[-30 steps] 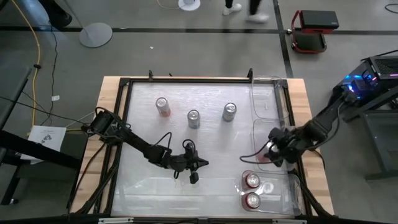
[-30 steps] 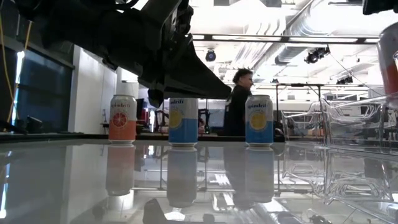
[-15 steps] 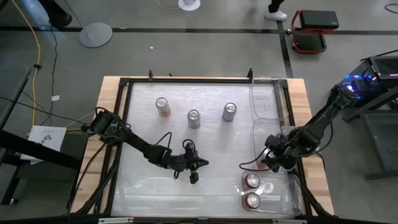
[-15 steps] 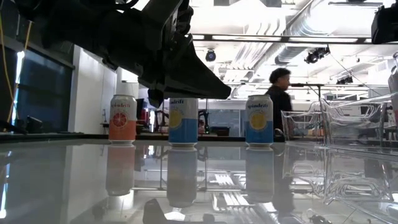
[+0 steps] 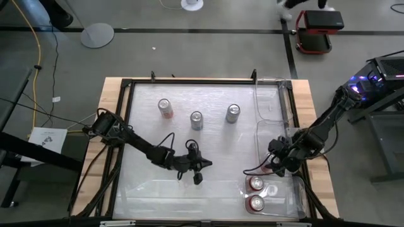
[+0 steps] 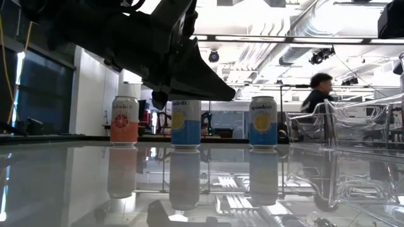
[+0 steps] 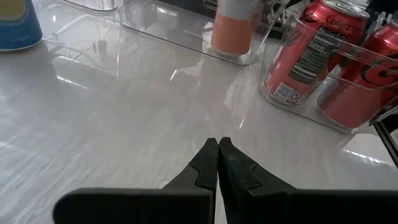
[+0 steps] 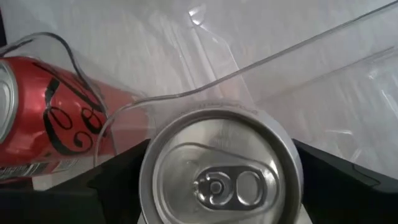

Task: Sort soda cans
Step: Put the right orange-white soda can into the center transparent bin, then put the orange-white soda can into the center transparent bin

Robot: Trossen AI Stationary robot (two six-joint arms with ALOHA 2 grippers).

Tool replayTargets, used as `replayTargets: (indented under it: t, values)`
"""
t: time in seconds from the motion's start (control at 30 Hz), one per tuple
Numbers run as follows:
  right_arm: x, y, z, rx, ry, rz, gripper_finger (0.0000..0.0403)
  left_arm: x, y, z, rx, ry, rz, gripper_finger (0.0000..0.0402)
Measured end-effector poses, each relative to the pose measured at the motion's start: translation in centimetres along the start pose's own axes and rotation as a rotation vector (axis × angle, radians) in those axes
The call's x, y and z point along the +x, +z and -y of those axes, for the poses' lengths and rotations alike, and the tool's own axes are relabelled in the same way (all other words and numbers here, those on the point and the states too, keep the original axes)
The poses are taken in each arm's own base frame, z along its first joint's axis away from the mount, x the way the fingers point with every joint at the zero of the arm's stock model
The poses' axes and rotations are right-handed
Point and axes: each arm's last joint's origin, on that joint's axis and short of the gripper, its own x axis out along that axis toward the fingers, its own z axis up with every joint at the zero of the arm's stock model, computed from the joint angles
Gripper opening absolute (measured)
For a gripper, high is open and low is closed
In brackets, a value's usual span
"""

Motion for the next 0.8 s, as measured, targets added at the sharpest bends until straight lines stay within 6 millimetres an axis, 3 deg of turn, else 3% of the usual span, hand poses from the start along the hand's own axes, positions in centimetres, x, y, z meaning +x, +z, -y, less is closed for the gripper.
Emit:
replayTargets:
  t: [0.23,0.53,0.67,0.8]
  values:
    - [-0.8,0.3,0.0,0.005,0.035,0.001,0.0345,0.1,0.1,-0.1,-0.002,-0.001,0.0,0.0]
    - [-5.3,2.6,-0.8,-0.043,0.029,0.129,0.0346,-0.1,0.5,0.2,0.011,-0.023,0.031,0.0]
    - [-6.1,3.6,-1.3,-0.1,0.033,0.273,0.0346,-2.1,2.4,1.4,0.099,-0.039,0.088,0.0]
    - [-4.8,4.3,-1.7,-0.17,0.111,0.264,0.0346,-5.5,4.5,1.4,0.219,0.084,0.065,0.0]
